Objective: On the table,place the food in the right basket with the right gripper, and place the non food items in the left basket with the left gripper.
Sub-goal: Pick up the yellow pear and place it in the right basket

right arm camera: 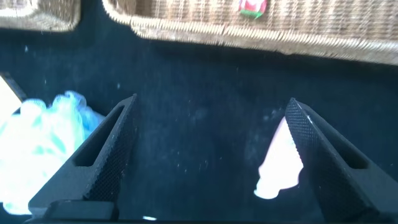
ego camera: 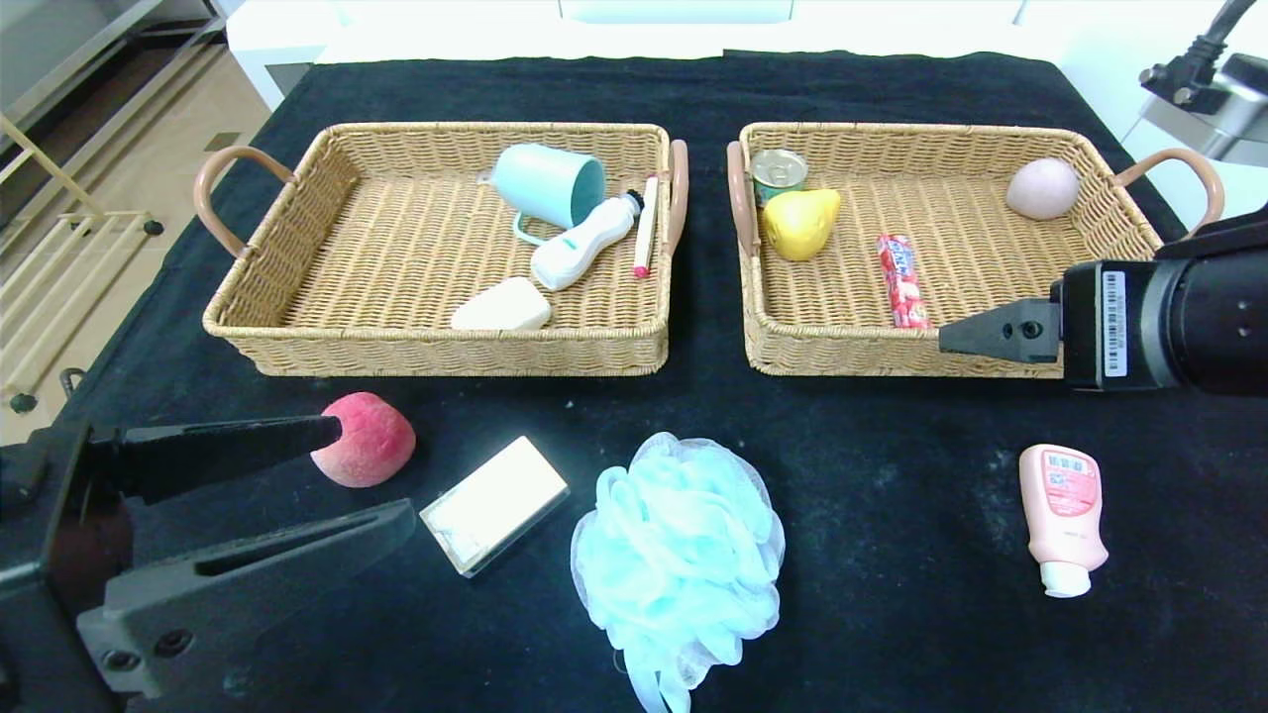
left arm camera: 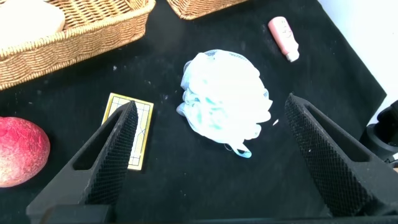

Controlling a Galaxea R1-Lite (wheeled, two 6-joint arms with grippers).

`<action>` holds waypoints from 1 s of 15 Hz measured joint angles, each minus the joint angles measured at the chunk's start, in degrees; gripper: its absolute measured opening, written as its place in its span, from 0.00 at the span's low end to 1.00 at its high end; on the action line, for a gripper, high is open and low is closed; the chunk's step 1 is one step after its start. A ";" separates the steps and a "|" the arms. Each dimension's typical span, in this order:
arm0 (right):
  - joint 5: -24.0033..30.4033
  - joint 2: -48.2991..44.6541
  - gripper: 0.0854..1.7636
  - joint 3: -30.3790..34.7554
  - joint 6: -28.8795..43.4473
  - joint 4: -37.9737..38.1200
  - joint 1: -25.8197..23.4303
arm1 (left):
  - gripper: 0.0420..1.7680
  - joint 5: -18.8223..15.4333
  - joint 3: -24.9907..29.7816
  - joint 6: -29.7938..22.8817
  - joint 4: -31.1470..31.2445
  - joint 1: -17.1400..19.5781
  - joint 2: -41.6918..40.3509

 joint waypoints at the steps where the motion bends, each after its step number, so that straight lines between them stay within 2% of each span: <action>1: 0.02 -0.17 0.96 0.57 0.48 -0.05 0.41 | 0.97 0.02 0.01 0.13 0.00 0.00 0.00; 7: 1.02 -1.07 0.96 2.39 2.34 -0.24 2.54 | 0.97 -0.24 0.06 0.85 0.89 -0.23 -0.10; 11: 1.00 -1.52 0.96 2.63 2.51 -0.09 2.88 | 0.97 0.11 0.34 1.13 2.49 -2.38 0.04; 15: 0.80 -2.51 0.96 5.32 2.46 0.06 -0.11 | 0.97 1.05 0.23 1.38 2.66 -2.90 0.15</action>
